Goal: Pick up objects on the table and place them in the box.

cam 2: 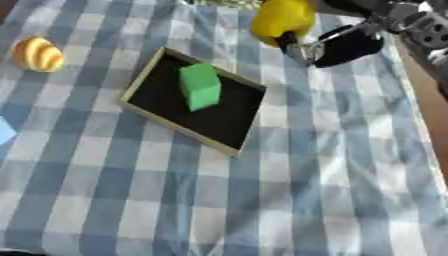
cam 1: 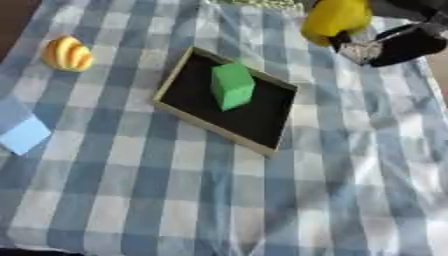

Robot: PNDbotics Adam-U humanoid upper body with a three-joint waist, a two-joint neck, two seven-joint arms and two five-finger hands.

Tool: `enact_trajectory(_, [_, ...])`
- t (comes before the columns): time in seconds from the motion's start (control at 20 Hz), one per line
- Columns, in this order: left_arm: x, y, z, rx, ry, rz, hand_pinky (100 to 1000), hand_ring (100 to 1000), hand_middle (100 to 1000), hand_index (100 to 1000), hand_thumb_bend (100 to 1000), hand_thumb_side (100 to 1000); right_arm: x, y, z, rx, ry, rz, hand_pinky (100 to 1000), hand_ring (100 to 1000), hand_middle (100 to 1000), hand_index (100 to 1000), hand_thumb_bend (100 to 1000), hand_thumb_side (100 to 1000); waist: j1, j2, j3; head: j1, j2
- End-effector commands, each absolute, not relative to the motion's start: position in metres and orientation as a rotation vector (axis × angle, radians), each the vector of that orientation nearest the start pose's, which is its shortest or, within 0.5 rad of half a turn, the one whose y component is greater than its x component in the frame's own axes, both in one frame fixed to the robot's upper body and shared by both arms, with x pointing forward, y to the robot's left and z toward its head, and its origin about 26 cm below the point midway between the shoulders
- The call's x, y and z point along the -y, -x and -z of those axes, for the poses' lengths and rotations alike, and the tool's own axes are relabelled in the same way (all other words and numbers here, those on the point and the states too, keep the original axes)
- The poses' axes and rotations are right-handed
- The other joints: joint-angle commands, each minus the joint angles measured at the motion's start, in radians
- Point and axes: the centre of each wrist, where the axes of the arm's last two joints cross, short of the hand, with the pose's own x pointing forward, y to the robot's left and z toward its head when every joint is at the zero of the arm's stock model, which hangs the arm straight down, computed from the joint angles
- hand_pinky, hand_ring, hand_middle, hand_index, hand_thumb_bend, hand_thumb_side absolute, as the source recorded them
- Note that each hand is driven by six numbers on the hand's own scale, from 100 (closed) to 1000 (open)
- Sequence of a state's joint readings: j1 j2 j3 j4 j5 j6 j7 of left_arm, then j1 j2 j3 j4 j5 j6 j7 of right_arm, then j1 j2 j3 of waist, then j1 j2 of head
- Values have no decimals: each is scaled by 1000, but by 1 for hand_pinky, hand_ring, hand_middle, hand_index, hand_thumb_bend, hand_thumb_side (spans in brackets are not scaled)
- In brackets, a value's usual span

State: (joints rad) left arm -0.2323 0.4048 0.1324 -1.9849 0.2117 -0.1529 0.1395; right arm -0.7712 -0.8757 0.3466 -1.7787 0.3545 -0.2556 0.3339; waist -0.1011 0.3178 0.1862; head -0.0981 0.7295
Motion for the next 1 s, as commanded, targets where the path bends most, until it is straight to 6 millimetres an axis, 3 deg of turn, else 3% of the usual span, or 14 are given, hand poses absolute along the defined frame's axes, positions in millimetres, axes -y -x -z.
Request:
enact_trajectory(0.05, [-313, -290, -209, 2424, -181, 101, 1000, 795, 748, 849, 100, 623, 248, -354, -306, -2459, -868, 2272, 811, 670, 516, 723, 100, 278, 4, -22, 2, -4, 0])
enact_trajectory(0.3, [-312, -290, -210, 2433, -181, 104, 1000, 796, 749, 849, 100, 622, 245, -374, -280, -2437, -870, 2389, 814, 670, 518, 721, 100, 281, 5, -18, 3, -7, -1])
enact_trajectory(0.65, [-311, -291, -210, 2435, -170, 98, 1000, 796, 750, 849, 100, 624, 235, -388, -248, -2403, -825, 2489, 823, 678, 524, 725, 100, 275, 6, -13, 12, -11, -3])
enact_trajectory(0.95, [-311, -291, -210, 2435, -170, 97, 1000, 797, 750, 849, 100, 623, 231, -392, -231, -2299, -826, 2600, 837, 747, 604, 774, 100, 319, 8, -11, 21, -12, -4])
enact_trajectory(1.0, [-311, -291, -210, 2435, -169, 98, 1000, 798, 751, 849, 100, 623, 231, -392, -229, -2279, -828, 2615, 845, 776, 647, 814, 100, 342, 8, -10, 21, -11, -4])
